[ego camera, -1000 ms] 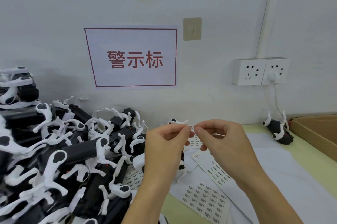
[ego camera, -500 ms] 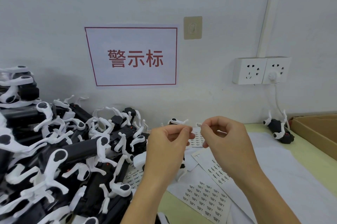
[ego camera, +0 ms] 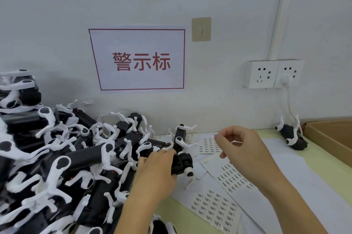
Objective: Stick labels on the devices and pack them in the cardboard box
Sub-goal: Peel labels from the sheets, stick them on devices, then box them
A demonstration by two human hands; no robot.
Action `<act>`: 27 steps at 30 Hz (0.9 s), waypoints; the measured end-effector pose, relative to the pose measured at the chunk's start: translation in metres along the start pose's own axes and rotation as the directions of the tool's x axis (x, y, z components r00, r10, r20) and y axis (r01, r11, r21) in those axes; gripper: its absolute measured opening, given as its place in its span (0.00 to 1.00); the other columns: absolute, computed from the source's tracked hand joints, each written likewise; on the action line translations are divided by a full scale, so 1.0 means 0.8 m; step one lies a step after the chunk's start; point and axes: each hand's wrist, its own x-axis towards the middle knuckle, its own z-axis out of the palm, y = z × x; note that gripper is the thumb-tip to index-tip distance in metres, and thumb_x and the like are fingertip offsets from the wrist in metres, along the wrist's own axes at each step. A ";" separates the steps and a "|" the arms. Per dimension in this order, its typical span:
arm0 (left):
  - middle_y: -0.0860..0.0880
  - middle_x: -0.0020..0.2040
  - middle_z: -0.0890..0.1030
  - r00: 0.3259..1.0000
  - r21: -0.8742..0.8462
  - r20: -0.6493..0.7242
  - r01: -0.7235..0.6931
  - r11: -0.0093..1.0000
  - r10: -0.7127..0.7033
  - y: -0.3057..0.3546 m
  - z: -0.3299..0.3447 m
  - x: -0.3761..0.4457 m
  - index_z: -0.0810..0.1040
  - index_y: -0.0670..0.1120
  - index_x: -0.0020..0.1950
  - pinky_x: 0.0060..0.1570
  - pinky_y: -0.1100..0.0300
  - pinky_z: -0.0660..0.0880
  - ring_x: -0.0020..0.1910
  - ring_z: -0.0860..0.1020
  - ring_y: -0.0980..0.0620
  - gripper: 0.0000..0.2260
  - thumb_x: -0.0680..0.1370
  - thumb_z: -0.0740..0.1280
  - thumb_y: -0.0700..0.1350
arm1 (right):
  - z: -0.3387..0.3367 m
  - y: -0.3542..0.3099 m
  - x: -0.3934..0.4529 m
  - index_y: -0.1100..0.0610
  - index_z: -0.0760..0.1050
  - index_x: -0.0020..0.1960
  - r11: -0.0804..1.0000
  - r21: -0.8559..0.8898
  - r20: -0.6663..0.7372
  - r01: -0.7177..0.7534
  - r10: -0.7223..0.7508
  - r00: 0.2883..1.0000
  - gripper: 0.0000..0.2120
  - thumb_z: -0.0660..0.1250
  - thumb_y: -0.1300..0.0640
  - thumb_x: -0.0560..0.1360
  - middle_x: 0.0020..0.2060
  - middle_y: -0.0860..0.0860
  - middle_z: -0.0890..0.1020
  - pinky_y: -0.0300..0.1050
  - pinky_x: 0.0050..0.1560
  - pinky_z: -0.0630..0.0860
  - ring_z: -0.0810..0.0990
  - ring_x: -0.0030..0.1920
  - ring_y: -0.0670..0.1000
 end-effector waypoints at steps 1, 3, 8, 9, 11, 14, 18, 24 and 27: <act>0.57 0.58 0.76 1.000 0.010 -0.024 0.003 1.000 -0.003 0.001 0.001 0.000 0.69 0.55 0.64 0.62 0.55 0.63 0.61 0.73 0.53 0.14 0.79 0.64 0.47 | 0.001 0.001 0.000 0.50 0.80 0.40 1.000 -0.021 0.008 0.001 0.000 1.000 0.06 0.70 0.53 0.75 0.34 0.44 0.83 0.35 0.32 0.71 0.82 0.38 0.49; 0.57 0.56 0.77 0.998 -0.027 -0.055 0.017 0.999 -0.019 0.002 0.002 0.001 0.71 0.54 0.62 0.60 0.55 0.65 0.58 0.74 0.52 0.12 0.79 0.65 0.48 | 0.002 0.003 -0.001 0.50 0.79 0.41 0.999 -0.052 0.022 0.001 0.000 1.000 0.05 0.70 0.52 0.76 0.35 0.45 0.82 0.33 0.30 0.71 0.83 0.38 0.50; 0.56 0.48 0.80 0.992 -0.477 -0.059 0.072 0.876 -0.114 0.005 -0.009 0.001 0.75 0.54 0.54 0.41 0.57 0.79 0.41 0.83 0.53 0.10 0.76 0.72 0.51 | 0.003 0.002 -0.002 0.50 0.79 0.42 0.994 -0.089 0.073 0.059 -0.053 0.996 0.05 0.70 0.52 0.76 0.36 0.46 0.83 0.32 0.36 0.71 0.82 0.40 0.46; 0.57 0.46 0.81 0.991 -0.577 -0.055 0.071 0.814 -0.125 0.007 -0.012 0.000 0.75 0.55 0.52 0.35 0.61 0.79 0.36 0.83 0.56 0.10 0.75 0.73 0.51 | 0.003 0.002 -0.002 0.50 0.79 0.42 0.992 -0.095 0.085 0.085 -0.077 0.993 0.05 0.70 0.52 0.76 0.37 0.45 0.83 0.32 0.38 0.71 0.81 0.40 0.43; 0.57 0.43 0.81 0.990 -0.698 -0.053 0.058 0.714 -0.132 0.012 -0.015 0.001 0.75 0.56 0.51 0.29 0.67 0.76 0.33 0.82 0.61 0.11 0.74 0.75 0.51 | 0.003 0.000 -0.004 0.49 0.79 0.41 0.985 -0.103 0.102 0.135 -0.125 0.987 0.05 0.70 0.52 0.76 0.40 0.42 0.82 0.30 0.39 0.71 0.78 0.39 0.37; 0.56 0.47 0.82 0.992 -0.814 -0.021 0.055 0.578 -0.125 0.018 -0.018 -0.001 0.74 0.57 0.54 0.44 0.59 0.81 0.41 0.84 0.57 0.14 0.73 0.75 0.54 | 0.002 -0.003 -0.006 0.46 0.79 0.41 0.980 -0.085 0.102 0.178 -0.169 0.980 0.05 0.71 0.52 0.76 0.45 0.39 0.81 0.28 0.40 0.71 0.78 0.42 0.34; 0.56 0.45 0.84 0.998 -0.896 0.020 0.044 0.442 -0.059 0.024 -0.020 -0.003 0.68 0.65 0.57 0.46 0.59 0.76 0.43 0.84 0.58 0.18 0.75 0.73 0.52 | 0.001 -0.008 -0.007 0.47 0.78 0.42 0.963 -0.104 0.112 0.249 -0.238 0.965 0.04 0.70 0.53 0.75 0.47 0.41 0.79 0.37 0.52 0.75 0.77 0.54 0.39; 0.47 0.51 0.85 0.998 -0.945 0.047 0.033 0.326 0.033 0.034 -0.028 -0.007 0.76 0.70 0.61 0.59 0.46 0.79 0.51 0.84 0.47 0.22 0.69 0.71 0.52 | -0.005 -0.015 -0.010 0.46 0.77 0.41 0.942 -0.162 0.153 0.293 -0.270 0.951 0.08 0.70 0.57 0.77 0.48 0.41 0.76 0.41 0.58 0.73 0.76 0.53 0.40; 0.43 0.54 0.85 0.997 -0.955 0.060 0.043 0.292 0.051 0.035 -0.030 -0.009 0.77 0.69 0.61 0.65 0.40 0.74 0.53 0.83 0.45 0.23 0.69 0.71 0.50 | -0.007 -0.017 -0.010 0.45 0.77 0.40 0.927 -0.197 0.156 0.319 -0.292 0.944 0.09 0.70 0.57 0.76 0.49 0.41 0.74 0.37 0.57 0.70 0.74 0.54 0.39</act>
